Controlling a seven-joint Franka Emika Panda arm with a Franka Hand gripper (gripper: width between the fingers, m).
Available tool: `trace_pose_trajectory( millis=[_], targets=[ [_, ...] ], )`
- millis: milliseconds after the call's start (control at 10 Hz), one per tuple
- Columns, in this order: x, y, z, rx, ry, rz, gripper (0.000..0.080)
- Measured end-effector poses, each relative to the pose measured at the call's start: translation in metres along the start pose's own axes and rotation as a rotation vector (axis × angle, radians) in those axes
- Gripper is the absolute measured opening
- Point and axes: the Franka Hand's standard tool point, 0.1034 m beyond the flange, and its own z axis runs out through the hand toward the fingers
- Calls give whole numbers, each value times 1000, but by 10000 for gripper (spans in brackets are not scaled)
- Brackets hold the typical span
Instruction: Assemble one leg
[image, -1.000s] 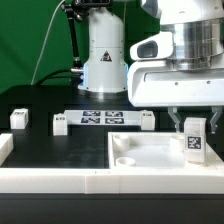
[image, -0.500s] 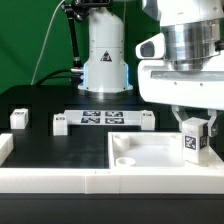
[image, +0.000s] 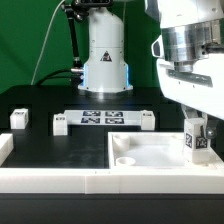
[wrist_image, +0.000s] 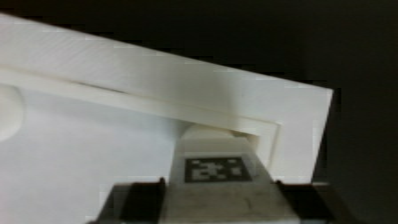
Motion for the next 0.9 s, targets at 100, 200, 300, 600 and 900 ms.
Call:
trace_pose_trajectory(
  millis=[100, 200, 300, 600, 900],
  targets=[
    [0, -1, 0, -5, -17, 60, 294],
    [0, -1, 0, -4, -17, 60, 294],
    [-1, -1, 1, -5, -17, 46, 294],
    [-2, 3, 2, -24, -23, -184, 581],
    [-1, 4, 1, -53, -33, -560, 645]
  ],
)
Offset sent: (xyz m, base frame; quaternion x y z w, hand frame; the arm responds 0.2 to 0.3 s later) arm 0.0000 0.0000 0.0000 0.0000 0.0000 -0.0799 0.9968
